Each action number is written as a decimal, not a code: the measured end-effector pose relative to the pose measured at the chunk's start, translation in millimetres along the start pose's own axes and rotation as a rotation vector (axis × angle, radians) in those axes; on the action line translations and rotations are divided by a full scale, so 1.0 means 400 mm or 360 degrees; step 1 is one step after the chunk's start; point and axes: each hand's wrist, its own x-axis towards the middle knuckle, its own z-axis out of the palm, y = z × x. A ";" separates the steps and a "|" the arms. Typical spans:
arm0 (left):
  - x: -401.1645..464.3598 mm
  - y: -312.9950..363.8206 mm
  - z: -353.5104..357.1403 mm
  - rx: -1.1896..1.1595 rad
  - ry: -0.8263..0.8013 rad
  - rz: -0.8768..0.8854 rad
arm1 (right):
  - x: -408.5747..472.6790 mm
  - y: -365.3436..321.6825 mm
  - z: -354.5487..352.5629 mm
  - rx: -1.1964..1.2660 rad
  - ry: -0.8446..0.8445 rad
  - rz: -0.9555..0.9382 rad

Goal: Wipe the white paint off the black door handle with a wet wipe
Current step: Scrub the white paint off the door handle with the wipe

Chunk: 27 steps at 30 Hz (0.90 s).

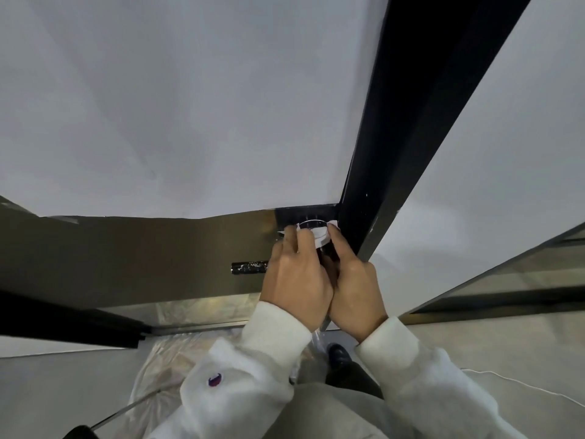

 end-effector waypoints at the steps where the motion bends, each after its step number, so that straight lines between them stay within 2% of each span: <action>1: 0.001 -0.003 -0.001 0.0012 0.0002 0.0005 | -0.001 -0.004 -0.002 0.0057 -0.0009 -0.0005; 6: 0.000 -0.016 -0.007 -0.0040 -0.0078 -0.0067 | 0.006 0.000 -0.016 0.0213 -0.0129 0.0054; 9: 0.001 -0.006 -0.008 0.0095 -0.0237 -0.0170 | 0.002 -0.004 -0.027 0.0734 -0.0257 0.0268; 11: 0.002 0.006 -0.009 0.0039 -0.0261 -0.0231 | -0.010 -0.016 -0.028 0.1123 -0.0333 0.0461; 15: -0.011 0.003 -0.012 -0.0061 -0.0122 -0.0318 | -0.020 -0.022 0.011 0.1491 -0.0307 0.0581; 20: -0.024 -0.036 -0.019 -0.0218 0.0007 -0.0268 | -0.002 0.004 0.044 0.2162 -0.0397 0.0950; 24: -0.019 -0.055 -0.020 -0.0133 -0.0042 -0.0244 | -0.003 -0.011 0.048 0.2196 -0.0401 0.1132; 27: -0.016 -0.071 -0.028 -0.0075 -0.0022 -0.0224 | -0.001 -0.024 0.048 0.2035 -0.0137 0.0994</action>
